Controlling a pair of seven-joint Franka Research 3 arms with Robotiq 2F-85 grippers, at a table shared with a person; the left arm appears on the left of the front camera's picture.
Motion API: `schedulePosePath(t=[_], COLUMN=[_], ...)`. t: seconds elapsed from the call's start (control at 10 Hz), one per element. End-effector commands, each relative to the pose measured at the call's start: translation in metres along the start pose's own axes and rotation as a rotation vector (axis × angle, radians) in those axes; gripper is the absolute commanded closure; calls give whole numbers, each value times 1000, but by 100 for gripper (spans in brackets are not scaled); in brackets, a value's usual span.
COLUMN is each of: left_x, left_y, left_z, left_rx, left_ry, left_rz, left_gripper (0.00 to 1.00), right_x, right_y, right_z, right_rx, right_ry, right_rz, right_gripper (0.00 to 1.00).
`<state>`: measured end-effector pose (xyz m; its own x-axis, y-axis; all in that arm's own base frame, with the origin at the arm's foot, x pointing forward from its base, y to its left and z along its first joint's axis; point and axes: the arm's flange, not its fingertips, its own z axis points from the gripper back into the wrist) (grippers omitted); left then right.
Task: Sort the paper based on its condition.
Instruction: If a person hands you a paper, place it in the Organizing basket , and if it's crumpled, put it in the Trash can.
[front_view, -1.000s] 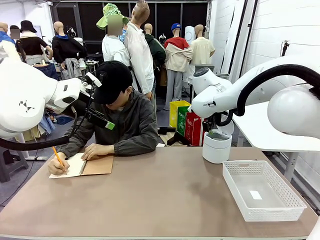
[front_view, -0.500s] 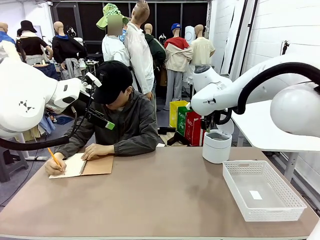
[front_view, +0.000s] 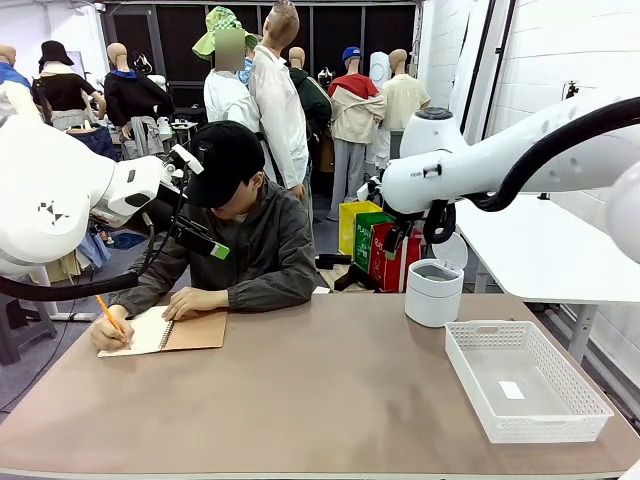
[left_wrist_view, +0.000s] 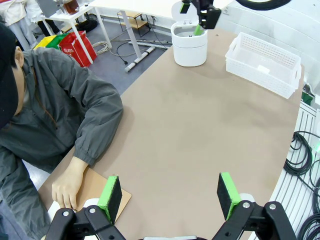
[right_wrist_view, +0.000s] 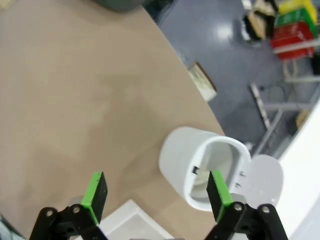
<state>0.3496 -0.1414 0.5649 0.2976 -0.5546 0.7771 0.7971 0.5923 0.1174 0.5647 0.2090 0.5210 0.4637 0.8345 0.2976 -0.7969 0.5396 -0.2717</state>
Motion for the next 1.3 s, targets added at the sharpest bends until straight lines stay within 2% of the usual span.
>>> schedulePosePath(t=[0.0, 0.3, 0.7, 0.9, 1.2], left_x=[-1, -1, -1, -1, -1], left_y=[0, 0, 0, 0, 0], left_z=[0, 0, 0, 0, 0], left_rx=[-6, -6, -6, -6, -6], left_ry=[3, 3, 3, 3, 3], left_rz=[11, 11, 11, 11, 11], left_gripper=[0, 0, 0, 0, 0], right_x=[-38, -68, -94, -93, -90], right_y=[18, 44, 60, 57, 55], right_z=[18, 45, 66, 68, 67], right_rx=[77, 126, 212, 273, 357], right_ry=[-118, -300, -542, -595, -608], right_rz=[71, 87, 80, 69, 108], right_gripper=[0, 0, 0, 0, 0])
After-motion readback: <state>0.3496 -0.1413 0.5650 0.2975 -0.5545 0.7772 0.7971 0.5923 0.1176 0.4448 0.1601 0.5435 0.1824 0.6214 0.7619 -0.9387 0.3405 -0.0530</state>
